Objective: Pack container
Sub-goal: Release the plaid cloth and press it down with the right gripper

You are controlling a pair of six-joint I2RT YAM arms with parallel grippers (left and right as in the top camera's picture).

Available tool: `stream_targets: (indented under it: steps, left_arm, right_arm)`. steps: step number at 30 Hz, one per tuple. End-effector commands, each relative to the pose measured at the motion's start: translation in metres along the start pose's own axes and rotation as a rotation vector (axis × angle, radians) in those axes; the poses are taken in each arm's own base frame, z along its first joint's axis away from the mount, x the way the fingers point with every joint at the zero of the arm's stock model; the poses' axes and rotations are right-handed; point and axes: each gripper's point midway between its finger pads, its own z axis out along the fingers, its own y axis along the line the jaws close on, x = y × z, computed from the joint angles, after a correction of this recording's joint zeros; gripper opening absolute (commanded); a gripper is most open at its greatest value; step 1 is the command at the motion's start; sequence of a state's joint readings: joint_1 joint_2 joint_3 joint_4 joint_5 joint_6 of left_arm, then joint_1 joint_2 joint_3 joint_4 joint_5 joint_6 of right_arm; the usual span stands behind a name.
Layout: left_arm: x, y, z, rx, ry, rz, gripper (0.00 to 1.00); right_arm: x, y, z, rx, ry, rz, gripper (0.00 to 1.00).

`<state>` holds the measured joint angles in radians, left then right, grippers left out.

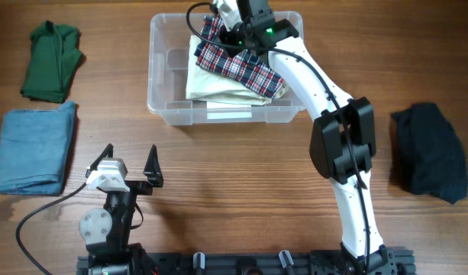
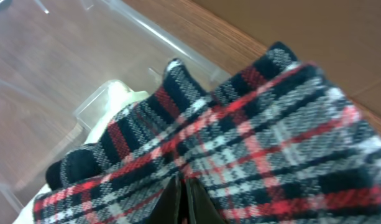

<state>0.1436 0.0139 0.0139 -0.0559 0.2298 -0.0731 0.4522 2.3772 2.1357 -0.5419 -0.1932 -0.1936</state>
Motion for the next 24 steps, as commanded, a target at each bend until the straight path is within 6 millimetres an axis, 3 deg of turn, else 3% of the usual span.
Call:
stream_targets:
  steps: [1,7,13,20,24]
  left_arm:
    - [0.002,0.003,0.000,-0.015,-0.002,-0.013,1.00]
    - [0.002,0.003,0.000,-0.015,-0.002,-0.013,1.00]
    - [0.002,0.003,0.000,-0.015,-0.002,-0.013,1.00]
    - [0.002,0.003,0.000,-0.015,-0.002,-0.013,1.00]
    - [0.002,0.003,0.000,-0.015,-0.002,-0.013,1.00]
  right_arm:
    - [0.024,0.020,0.024,-0.027,0.072,0.002,0.04]
    - [0.054,0.047,0.042,-0.071,0.168,-0.028,0.04]
    - [0.065,0.069,0.047,-0.101,0.210,-0.057,0.04]
    - [0.081,0.073,0.043,-0.114,0.275,-0.079,0.04]
    - [0.086,0.059,0.038,-0.078,0.302,-0.085,0.04]
